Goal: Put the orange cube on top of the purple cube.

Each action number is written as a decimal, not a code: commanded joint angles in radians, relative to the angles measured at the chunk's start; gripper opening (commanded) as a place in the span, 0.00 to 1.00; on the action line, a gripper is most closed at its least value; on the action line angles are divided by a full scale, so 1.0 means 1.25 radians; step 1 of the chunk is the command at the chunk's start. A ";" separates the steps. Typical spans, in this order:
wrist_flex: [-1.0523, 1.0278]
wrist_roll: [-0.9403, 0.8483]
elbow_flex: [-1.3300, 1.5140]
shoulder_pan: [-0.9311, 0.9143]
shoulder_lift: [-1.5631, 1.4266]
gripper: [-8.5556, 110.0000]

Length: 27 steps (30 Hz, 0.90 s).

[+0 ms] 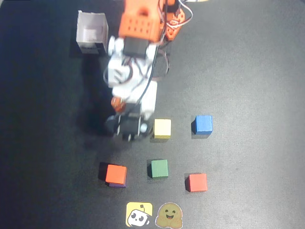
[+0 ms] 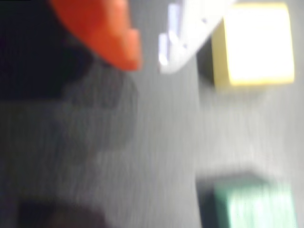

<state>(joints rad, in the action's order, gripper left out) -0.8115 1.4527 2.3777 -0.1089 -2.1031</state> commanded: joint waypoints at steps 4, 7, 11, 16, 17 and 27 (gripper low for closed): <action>0.009 -0.017 0.153 0.039 -0.222 0.08; -0.006 -0.015 0.242 0.060 -0.349 0.08; -0.049 -0.009 0.306 0.083 -0.463 0.09; -0.195 0.037 0.398 0.125 -0.718 0.09; -0.215 0.054 0.398 0.135 -0.739 0.09; -0.363 0.029 0.398 0.164 -0.792 0.09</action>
<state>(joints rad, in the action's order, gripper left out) -1.2471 1.5171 2.8808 0.0920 -3.0818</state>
